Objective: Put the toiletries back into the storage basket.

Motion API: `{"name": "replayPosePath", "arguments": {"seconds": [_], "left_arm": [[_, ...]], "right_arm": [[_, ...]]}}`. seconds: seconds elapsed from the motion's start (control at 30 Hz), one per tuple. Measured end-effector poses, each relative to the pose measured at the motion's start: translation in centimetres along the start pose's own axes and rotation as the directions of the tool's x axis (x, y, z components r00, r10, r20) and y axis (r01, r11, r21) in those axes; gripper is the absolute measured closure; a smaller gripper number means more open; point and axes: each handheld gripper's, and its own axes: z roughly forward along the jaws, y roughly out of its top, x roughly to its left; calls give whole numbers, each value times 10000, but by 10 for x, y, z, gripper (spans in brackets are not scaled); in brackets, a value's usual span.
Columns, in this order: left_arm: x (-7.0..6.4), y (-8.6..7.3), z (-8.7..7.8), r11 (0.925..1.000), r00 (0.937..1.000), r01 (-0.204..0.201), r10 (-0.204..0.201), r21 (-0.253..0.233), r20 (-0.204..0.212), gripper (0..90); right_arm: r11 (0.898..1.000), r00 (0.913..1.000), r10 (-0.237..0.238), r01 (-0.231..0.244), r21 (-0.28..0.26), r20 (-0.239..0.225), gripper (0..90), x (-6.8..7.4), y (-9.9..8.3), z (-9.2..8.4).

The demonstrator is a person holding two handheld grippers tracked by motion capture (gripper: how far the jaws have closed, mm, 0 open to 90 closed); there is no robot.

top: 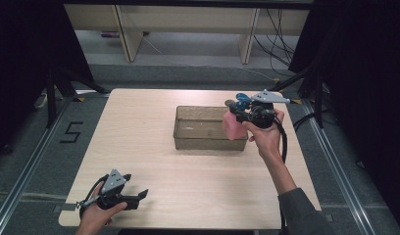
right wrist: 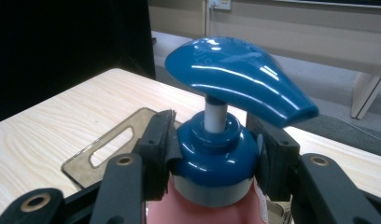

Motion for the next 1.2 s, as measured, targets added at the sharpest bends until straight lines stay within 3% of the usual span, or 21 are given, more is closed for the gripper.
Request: {"name": "replayPosePath", "arguments": {"seconds": [0.03, 0.07, 0.47, 0.57, 0.73, 0.77, 0.97, 1.2], "left_arm": [[0, 0, 0, 10000, 10000, 27, -27, -10, -60, 148], [0, 0, 0, 10000, 10000, 39, -39, -33, -61, 148], [0, 0, 1, 9999, 10000, 70, -70, -98, 55, 148], [0, 0, 1, 9999, 10000, 76, -76, -91, 49, 148], [0, 0, 1, 9999, 9999, 88, -88, -100, 59, 148], [0, 0, 1, 9999, 9999, 90, -89, -79, 67, 148], [-1, 0, 1, 9999, 9999, 92, -91, -79, 58, 148], [0, 0, 1, 9999, 10000, 75, -75, -129, 16, 148]], "right_arm": [[9998, 9998, 200, -200, 98, 21, 538, 1, 0, 1], [10000, 10000, -14, 14, -42, 12, 538, -2, 0, 3], [9986, 9986, 477, -482, 215, 214, 537, -8, -4, 18], [9994, 9992, 267, -274, 231, 313, 538, -12, -6, 23], [9988, 9982, 379, -393, 296, 468, 538, -17, -9, 30], [9974, 9969, 617, -634, 351, 481, 538, -16, -10, 30], [9979, 9965, 487, -515, 402, 674, 538, -17, -14, 34], [9979, 9979, 386, -412, 507, 517, 537, -18, -20, 40]]}}
